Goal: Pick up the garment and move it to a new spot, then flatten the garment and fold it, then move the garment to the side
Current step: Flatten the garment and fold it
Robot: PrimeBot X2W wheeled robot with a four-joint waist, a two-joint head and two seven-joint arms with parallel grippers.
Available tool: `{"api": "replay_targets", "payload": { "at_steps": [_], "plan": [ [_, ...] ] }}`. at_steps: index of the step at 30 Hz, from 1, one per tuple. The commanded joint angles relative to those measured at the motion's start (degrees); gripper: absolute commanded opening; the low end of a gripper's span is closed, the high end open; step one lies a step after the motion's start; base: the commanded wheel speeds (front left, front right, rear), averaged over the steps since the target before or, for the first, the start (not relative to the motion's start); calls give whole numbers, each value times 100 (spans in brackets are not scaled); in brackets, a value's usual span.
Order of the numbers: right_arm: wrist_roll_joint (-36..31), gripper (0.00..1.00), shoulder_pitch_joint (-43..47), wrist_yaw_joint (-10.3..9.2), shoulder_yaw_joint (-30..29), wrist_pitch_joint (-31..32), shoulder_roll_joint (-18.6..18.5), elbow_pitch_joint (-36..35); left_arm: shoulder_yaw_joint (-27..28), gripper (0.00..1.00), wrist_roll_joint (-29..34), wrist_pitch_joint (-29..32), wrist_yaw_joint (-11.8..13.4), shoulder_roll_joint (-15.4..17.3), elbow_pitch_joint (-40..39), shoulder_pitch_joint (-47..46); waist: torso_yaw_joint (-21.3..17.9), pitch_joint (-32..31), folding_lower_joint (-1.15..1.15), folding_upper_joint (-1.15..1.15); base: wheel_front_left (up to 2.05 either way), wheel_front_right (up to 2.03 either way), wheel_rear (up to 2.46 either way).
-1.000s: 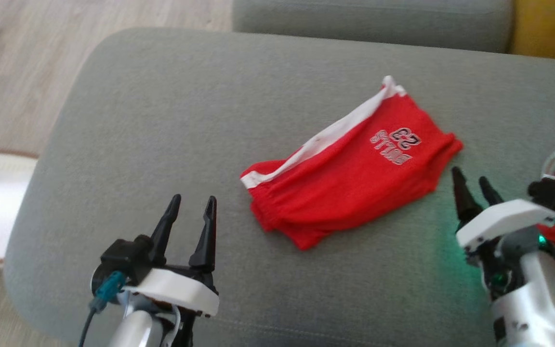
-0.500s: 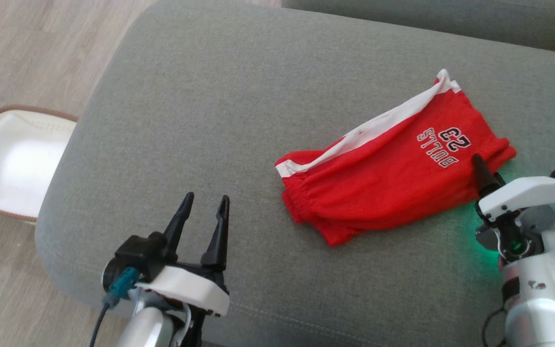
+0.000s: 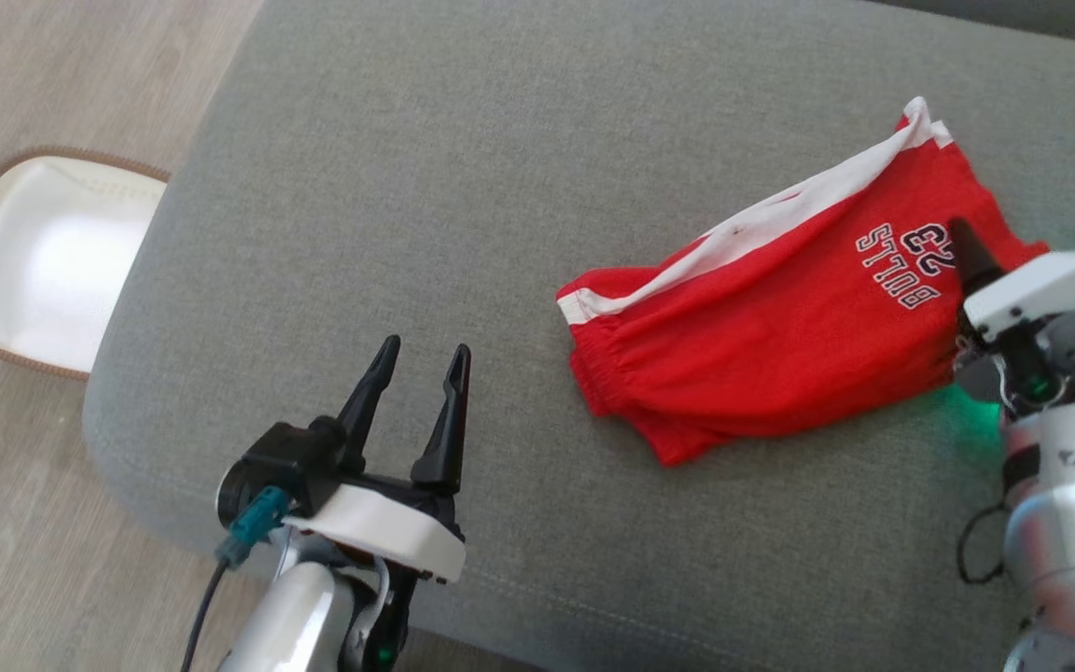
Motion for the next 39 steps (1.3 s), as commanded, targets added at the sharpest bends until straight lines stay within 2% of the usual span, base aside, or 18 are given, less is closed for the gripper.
{"api": "replay_targets", "payload": {
  "at_steps": [1, 3, 4, 5, 6, 12, 18, 29, 34, 39],
  "plan": [
    [-41, 100, -111, -5, 108, 110, 78, 95, 178, 100, -41, -35, 41, 7, -208, -239, 25, 58, 0, 0, 0, 0, 0],
    [-80, 100, -242, -5, 106, 144, 80, 171, 183, 100, -55, -35, 56, 7, -213, -268, 16, 97, 0, 0, 0, 0, 0],
    [-93, 85, -304, -5, 121, 158, 83, 199, 188, 100, -63, -35, 65, 7, -212, -282, 4, 111, 0, 0, 0, 0, 0],
    [-107, 24, -354, -5, 147, 150, 87, 213, 190, 100, -75, -35, 71, 7, -205, -294, -13, 119, 0, 0, 0, 0, 0],
    [-103, 0, -398, -5, 178, 121, 93, 211, 189, 100, -86, -35, 73, 7, -194, -304, -36, 115, 0, 0, 0, 0, 0],
    [240, 0, -374, -5, 259, -211, 145, 145, 219, 100, -107, -35, 83, 7, -119, -298, -285, -76, 0, 0, 0, 0, 0],
    [857, 0, 63, -5, 393, -524, 177, -50, 299, 100, -90, -35, 68, 7, -71, -164, -766, -445, 0, 0, 0, 0, 0],
    [2568, 0, 1286, -5, 1770, -1278, 182, -488, 540, 100, 25, -35, 20, 7, -43, 113, -1651, -977, 0, 0, 0, 0, 0],
    [2918, 0, 1736, -5, 2158, -1745, 182, -635, 595, 100, 41, -35, 23, 7, -44, 246, -1824, -1126, 0, 0, 0, 0, 0],
    [2860, 0, 1892, -5, 2470, -2140, 182, -651, 574, 100, 42, -35, 13, 7, -52, 329, -1833, -1207, 0, 0, 0, 0, 0]
  ]
}}
